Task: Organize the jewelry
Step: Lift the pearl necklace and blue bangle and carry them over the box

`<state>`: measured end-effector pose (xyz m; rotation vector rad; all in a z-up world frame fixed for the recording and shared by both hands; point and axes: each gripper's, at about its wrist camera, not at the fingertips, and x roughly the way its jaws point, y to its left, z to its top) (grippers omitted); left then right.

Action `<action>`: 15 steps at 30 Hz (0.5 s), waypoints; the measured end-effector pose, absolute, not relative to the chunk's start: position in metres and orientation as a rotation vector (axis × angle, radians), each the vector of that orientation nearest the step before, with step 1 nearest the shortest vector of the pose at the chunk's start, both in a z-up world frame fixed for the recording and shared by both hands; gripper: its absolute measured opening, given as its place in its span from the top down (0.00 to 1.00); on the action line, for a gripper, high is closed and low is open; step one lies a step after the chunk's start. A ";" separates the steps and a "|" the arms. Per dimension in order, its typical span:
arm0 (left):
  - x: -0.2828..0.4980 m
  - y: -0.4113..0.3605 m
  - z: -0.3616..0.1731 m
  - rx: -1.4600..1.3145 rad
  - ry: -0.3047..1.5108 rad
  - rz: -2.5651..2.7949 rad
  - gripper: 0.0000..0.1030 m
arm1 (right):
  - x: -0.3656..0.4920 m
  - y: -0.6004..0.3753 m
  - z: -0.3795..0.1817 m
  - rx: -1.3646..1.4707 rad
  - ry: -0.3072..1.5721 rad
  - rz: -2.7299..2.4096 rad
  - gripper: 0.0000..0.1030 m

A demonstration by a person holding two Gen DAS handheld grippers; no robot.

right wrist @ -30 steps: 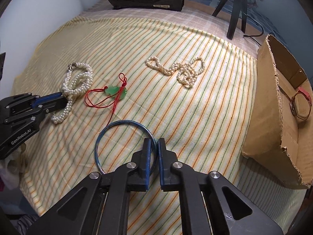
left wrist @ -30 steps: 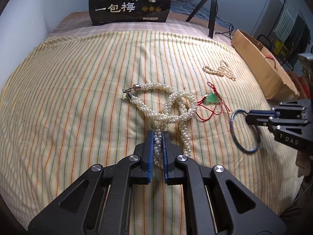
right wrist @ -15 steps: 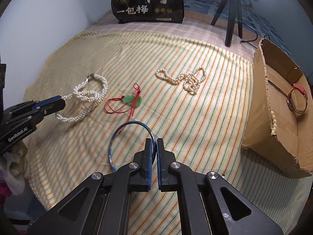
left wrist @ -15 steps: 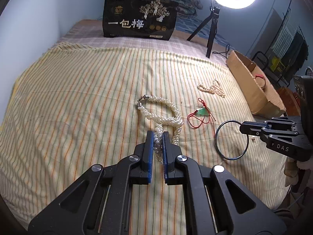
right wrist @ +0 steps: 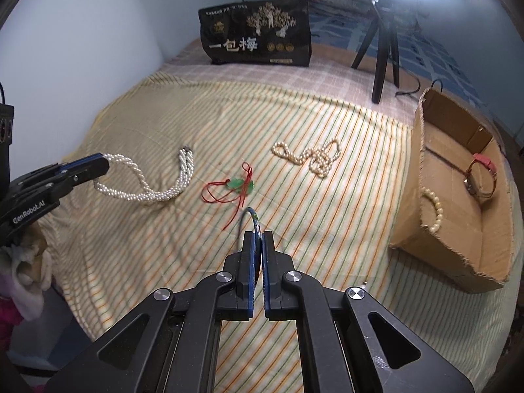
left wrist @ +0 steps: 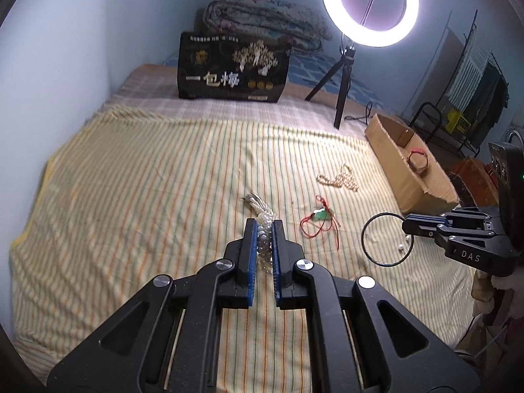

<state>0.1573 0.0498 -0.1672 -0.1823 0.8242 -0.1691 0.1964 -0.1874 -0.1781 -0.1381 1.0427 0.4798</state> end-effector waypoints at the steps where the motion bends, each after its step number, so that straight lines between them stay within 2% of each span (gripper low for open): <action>1: 0.156 0.051 -0.164 -0.183 0.819 -0.168 0.94 | 0.195 -0.189 -0.174 -0.137 1.033 0.478 0.98; 15: 0.152 0.046 -0.112 -0.162 0.728 -0.188 0.94 | 0.180 -0.211 -0.130 -0.115 0.945 0.463 0.98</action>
